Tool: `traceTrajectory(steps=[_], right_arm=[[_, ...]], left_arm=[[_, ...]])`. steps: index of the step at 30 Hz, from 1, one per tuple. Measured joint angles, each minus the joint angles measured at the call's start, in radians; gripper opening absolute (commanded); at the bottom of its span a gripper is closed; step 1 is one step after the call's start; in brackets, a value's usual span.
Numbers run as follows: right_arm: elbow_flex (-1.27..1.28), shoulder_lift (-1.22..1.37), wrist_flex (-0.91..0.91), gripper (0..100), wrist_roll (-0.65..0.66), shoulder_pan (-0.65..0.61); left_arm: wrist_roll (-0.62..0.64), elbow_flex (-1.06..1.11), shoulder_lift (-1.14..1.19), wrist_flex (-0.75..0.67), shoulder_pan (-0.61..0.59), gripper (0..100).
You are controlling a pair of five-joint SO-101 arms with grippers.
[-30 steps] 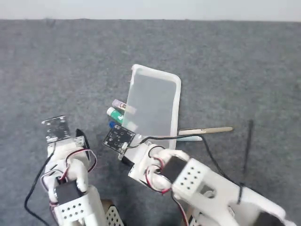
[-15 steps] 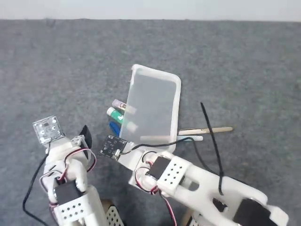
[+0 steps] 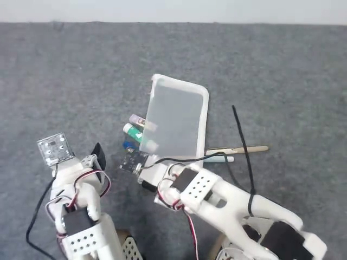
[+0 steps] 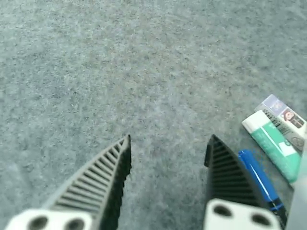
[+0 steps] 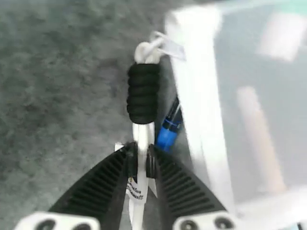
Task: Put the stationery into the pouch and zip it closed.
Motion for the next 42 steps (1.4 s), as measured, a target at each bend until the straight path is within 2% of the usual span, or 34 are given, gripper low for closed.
traceTrajectory(steps=[9, 18, 27, 30, 36, 42], right_arm=[[-0.002, -0.247, 0.244, 0.6, 0.002, 0.066], [-0.002, -0.393, 0.402, 0.6, 0.003, 0.267], [-0.055, -0.397, 0.486, 0.6, 0.083, 0.522], [-0.055, -0.397, 0.488, 1.2, 0.087, 0.532], [-0.078, -0.397, 0.563, 15.4, 0.087, 0.516], [-0.095, -0.397, 0.621, 15.5, 0.078, 0.488]], left_arm=[[0.000, 0.000, 0.000, 0.000, 0.000, 24], [0.000, 0.000, 0.000, 0.000, 0.000, 24], [0.000, 0.000, 0.000, 0.000, 0.000, 24], [0.000, 0.000, 0.000, 0.000, 0.000, 24], [0.000, 0.000, 0.000, 0.000, 0.000, 24], [0.000, 0.000, 0.000, 0.000, 0.000, 24]])
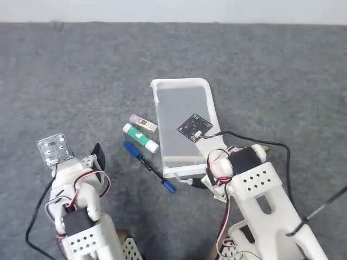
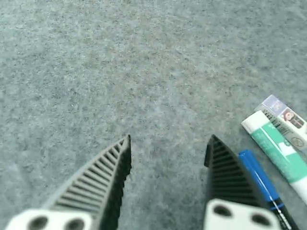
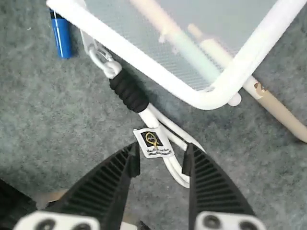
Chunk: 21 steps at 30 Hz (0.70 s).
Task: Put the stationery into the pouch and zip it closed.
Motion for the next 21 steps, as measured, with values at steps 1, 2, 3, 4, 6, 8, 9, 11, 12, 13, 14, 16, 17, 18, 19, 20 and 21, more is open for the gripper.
traceTrajectory(steps=[1, 2, 3, 4, 6, 8, 9, 11, 12, 13, 14, 16, 17, 18, 19, 20, 21], right_arm=[[0.000, 0.000, 0.000, 15.5, -0.005, 0.000], [0.000, 0.000, 0.000, 15.5, -0.009, -0.002], [0.000, 0.000, 0.000, 15.5, -0.012, -0.017], [0.000, 0.000, 0.000, 15.5, -0.012, -0.043], [0.000, 0.000, 0.000, 15.5, -0.015, -0.097], [0.000, 0.000, -0.006, 15.5, -0.015, -0.146], [0.006, 0.000, -0.023, 15.5, -0.015, -0.172], [0.038, 0.000, -0.064, 15.5, -0.015, -0.203], [0.060, 0.000, -0.087, 15.4, -0.015, -0.209], [0.081, 0.000, -0.112, 15.4, -0.015, -0.215], [0.100, 0.000, -0.137, 15.4, -0.015, -0.218], [0.121, 0.000, -0.172, 15.4, -0.015, -0.218], [0.126, 0.000, -0.184, 15.4, -0.015, -0.216], [0.132, 0.000, -0.195, 15.4, -0.015, -0.218], [0.135, 0.000, -0.203, 15.4, -0.015, -0.219], [0.138, 0.000, -0.210, 15.4, -0.015, -0.222], [0.144, 0.000, -0.219, 15.4, -0.014, -0.226]], left_arm=[[0.000, 0.000, 0.000, 0.000, 0.000, 24], [0.000, 0.000, 0.000, 0.000, 0.000, 24], [0.000, 0.000, 0.000, 0.000, 0.000, 24], [0.000, 0.000, 0.000, 0.000, 0.000, 24], [0.000, 0.000, 0.000, 0.000, 0.000, 24], [0.000, 0.000, 0.000, 0.000, 0.000, 24], [0.000, 0.000, 0.000, 0.000, 0.000, 24], [0.000, 0.000, 0.000, 0.000, 0.000, 24], [0.000, 0.000, 0.000, 0.000, 0.000, 24], [0.000, 0.000, 0.000, 0.000, 0.000, 24], [0.000, 0.000, 0.000, 0.000, 0.000, 24], [0.000, 0.000, 0.000, 0.000, 0.000, 24], [0.000, 0.000, 0.000, 0.000, 0.000, 24], [0.000, 0.000, 0.000, 0.000, 0.000, 24], [0.000, 0.000, 0.000, 0.000, 0.000, 24], [0.000, 0.000, 0.000, 0.000, 0.000, 24], [0.000, 0.000, 0.000, 0.000, 0.000, 24]])
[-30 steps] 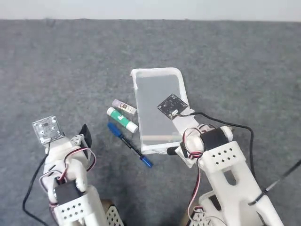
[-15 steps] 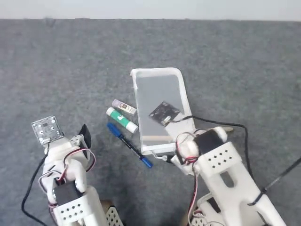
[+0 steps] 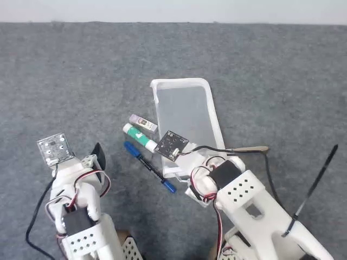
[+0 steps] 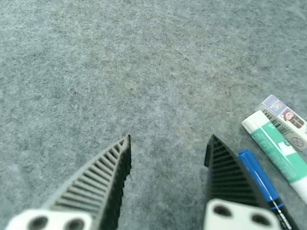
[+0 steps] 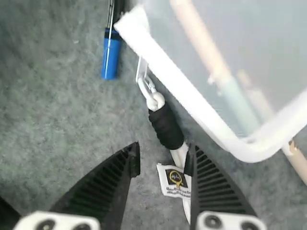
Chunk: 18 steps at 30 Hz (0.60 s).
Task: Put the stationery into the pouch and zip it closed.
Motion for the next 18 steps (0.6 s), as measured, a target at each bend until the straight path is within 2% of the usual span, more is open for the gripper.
traceTrajectory(steps=[12, 18], right_arm=[[0.017, 0.002, -0.038, 15.4, 0.028, -0.002], [0.008, 0.146, -0.038, 15.5, 0.029, -0.038]], left_arm=[[0.000, 0.000, 0.000, 0.000, 0.000, 24], [0.000, 0.000, 0.000, 0.000, 0.000, 24]])
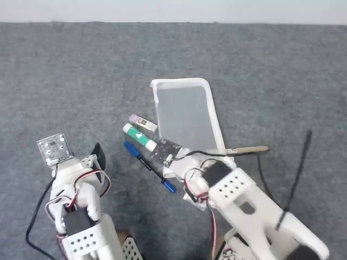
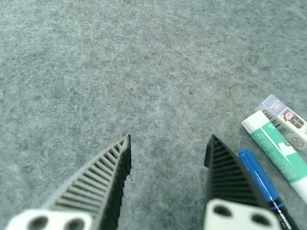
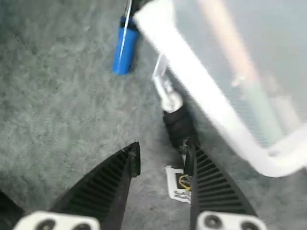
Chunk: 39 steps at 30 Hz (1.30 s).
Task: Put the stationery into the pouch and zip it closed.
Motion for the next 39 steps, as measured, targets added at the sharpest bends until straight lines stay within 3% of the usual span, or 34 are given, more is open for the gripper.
traceTrajectory(steps=[9, 27, 39], right_arm=[[-0.061, 0.181, -0.041, 15.6, 0.000, 0.005], [-0.063, 0.212, -0.137, 16.0, 0.000, 0.071], [-0.068, 0.212, -0.091, 16.0, 0.089, 0.069]], left_arm=[[0.000, 0.000, 0.000, 0.000, 0.000, 24], [0.000, 0.000, 0.000, 0.000, 0.000, 24], [0.000, 0.000, 0.000, 0.000, 0.000, 24]])
